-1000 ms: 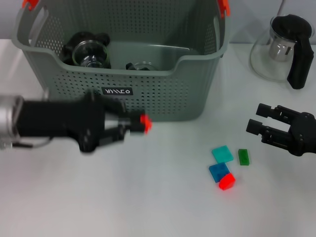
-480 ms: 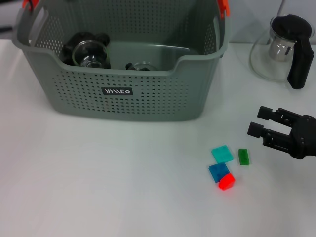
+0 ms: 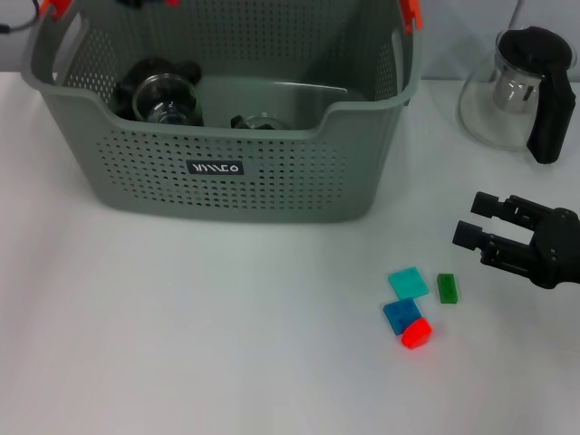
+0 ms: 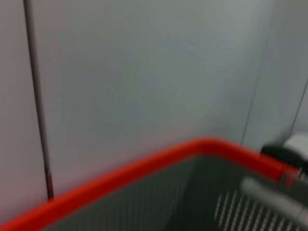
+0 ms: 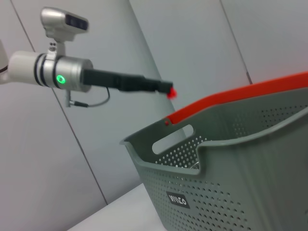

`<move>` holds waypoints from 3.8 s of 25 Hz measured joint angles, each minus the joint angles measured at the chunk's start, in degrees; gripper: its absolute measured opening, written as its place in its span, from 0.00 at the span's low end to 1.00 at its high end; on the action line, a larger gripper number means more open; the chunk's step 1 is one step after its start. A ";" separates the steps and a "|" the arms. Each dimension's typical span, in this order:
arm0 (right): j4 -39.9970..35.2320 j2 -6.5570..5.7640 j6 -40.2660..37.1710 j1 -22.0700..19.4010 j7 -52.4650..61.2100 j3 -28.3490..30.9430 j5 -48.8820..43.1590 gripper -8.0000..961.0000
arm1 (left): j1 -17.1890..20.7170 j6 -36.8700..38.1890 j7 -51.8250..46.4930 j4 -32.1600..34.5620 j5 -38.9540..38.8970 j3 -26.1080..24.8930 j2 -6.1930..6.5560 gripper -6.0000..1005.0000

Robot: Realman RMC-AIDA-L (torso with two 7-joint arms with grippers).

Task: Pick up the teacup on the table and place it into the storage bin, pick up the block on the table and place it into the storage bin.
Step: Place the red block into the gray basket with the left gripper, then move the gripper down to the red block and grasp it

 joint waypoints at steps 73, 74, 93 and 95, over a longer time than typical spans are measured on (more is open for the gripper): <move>-36.52 0.99 -16.02 20.67 39.83 -18.95 -44.76 0.79 | 23.38 18.76 52.76 -24.94 -13.58 -12.72 -9.27 0.72; -36.11 1.18 -14.97 21.21 40.39 -21.30 -45.46 0.79 | 23.64 18.73 52.85 -25.28 -13.75 -13.08 -9.38 0.72; -31.45 1.48 1.01 21.51 48.56 -47.92 -41.83 0.79 | 23.60 17.71 55.15 -30.98 -14.45 -18.21 -9.17 0.72; -31.26 1.46 1.39 21.40 48.68 -48.22 -41.83 0.79 | 23.57 17.43 55.16 -31.18 -14.45 -18.24 -9.16 0.72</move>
